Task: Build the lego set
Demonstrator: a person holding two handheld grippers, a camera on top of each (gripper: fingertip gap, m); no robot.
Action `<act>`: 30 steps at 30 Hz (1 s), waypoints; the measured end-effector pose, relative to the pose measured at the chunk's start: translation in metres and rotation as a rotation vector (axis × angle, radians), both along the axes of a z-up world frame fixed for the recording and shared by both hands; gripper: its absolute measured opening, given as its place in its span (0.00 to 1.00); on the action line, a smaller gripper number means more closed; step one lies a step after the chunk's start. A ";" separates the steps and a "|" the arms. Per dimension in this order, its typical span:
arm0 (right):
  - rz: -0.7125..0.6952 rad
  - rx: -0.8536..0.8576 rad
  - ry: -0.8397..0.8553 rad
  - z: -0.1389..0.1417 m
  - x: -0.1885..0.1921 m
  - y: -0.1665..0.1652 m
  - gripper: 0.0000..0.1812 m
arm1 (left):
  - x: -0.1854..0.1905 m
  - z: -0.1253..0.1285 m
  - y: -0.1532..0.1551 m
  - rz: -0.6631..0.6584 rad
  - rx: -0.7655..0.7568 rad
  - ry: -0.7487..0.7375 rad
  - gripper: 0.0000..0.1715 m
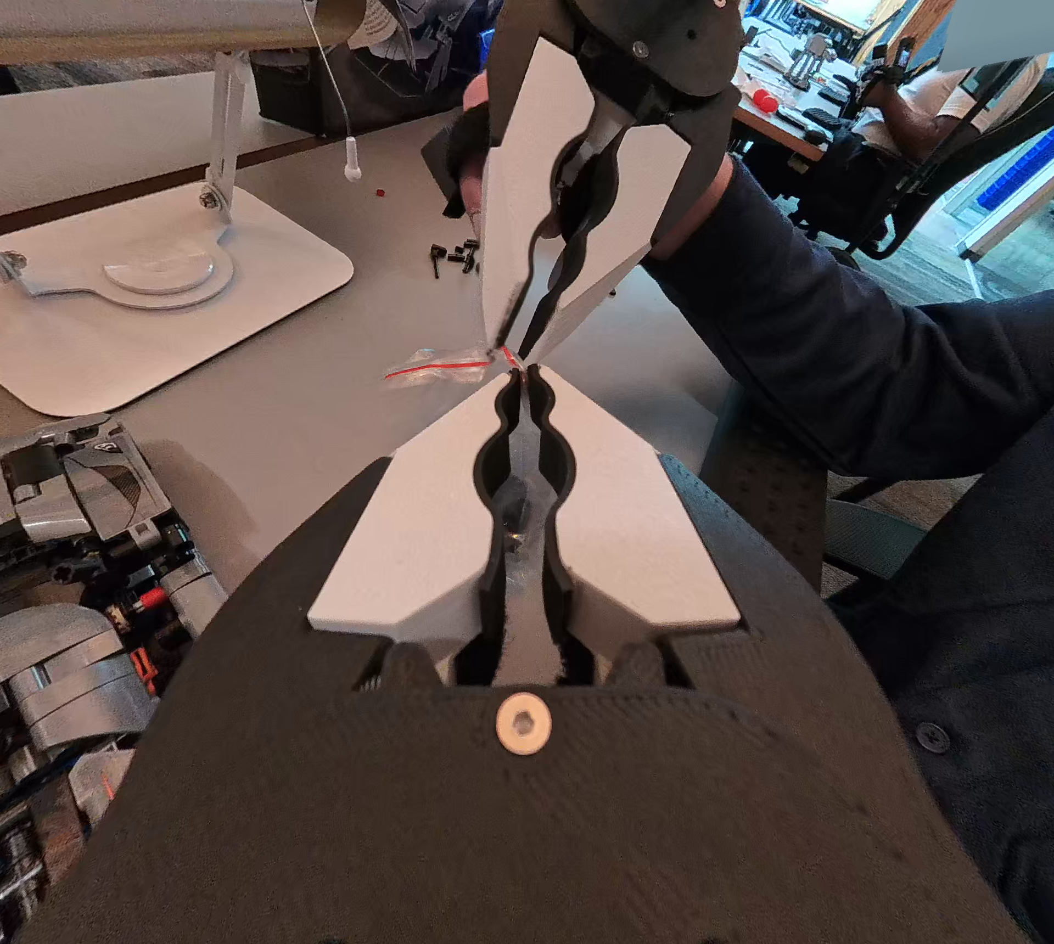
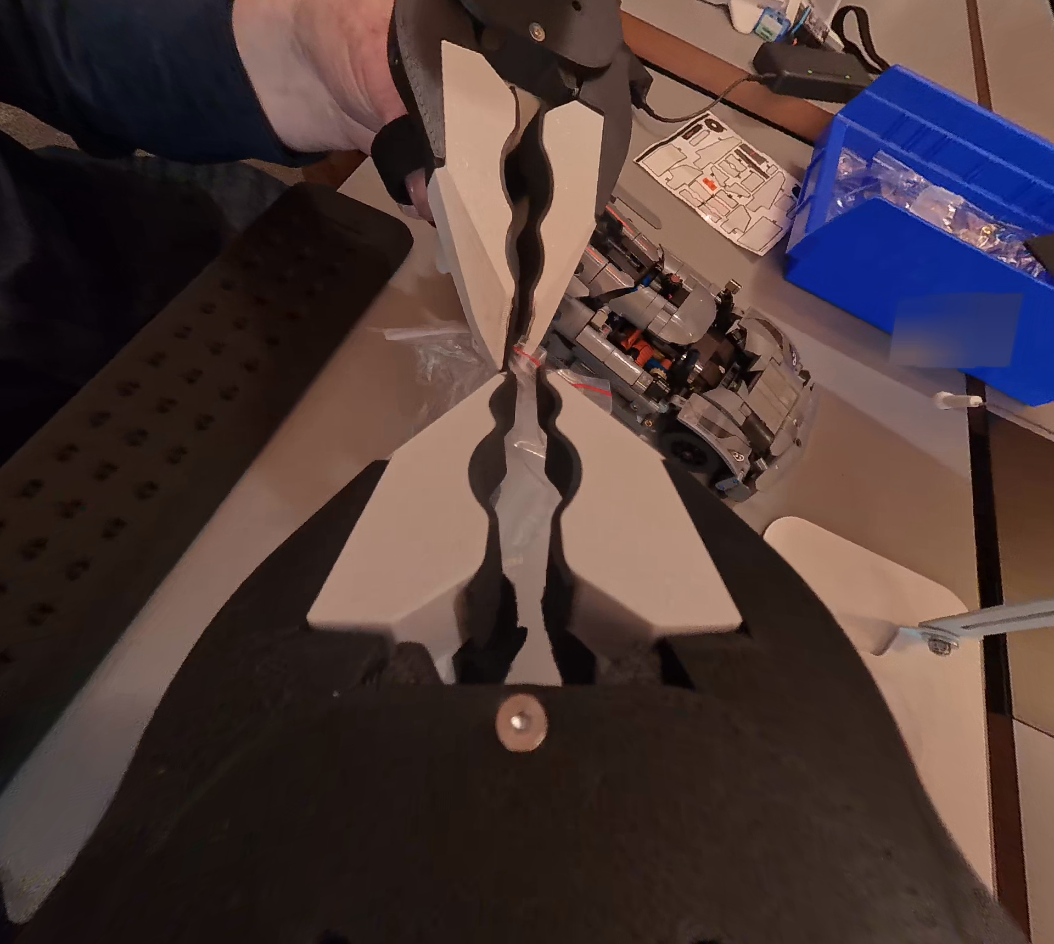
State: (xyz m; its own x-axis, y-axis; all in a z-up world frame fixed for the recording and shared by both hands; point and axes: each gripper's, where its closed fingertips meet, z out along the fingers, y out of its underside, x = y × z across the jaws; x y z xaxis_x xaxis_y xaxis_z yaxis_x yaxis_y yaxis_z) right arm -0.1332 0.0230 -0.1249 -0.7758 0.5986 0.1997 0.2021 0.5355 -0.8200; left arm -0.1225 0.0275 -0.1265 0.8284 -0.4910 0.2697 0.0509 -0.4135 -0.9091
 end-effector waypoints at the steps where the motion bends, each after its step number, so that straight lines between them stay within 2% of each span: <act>1: 0.006 -0.001 0.005 0.001 0.001 -0.001 0.02 | 0.000 0.001 0.000 0.002 0.006 0.001 0.00; 6: 0.023 -0.032 0.015 0.005 0.002 -0.005 0.01 | -0.001 0.006 -0.003 -0.010 0.023 -0.016 0.00; 15: 0.034 -0.084 -0.003 0.007 0.003 -0.007 0.01 | -0.001 0.003 -0.005 -0.010 0.022 0.078 0.00; 24: 0.020 -0.023 0.028 0.006 0.002 -0.004 0.00 | -0.004 -0.003 -0.002 0.027 0.001 0.135 0.00; 30: 0.015 -0.038 0.056 0.011 0.002 -0.002 0.00 | -0.004 0.002 0.000 0.059 0.026 0.099 0.00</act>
State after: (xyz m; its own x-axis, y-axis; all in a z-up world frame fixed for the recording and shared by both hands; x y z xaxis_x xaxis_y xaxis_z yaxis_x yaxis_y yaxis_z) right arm -0.1316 0.0211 -0.1137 -0.7731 0.5948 0.2202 0.1476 0.5064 -0.8496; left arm -0.1267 0.0278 -0.1242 0.8780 -0.4464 0.1727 -0.0163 -0.3885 -0.9213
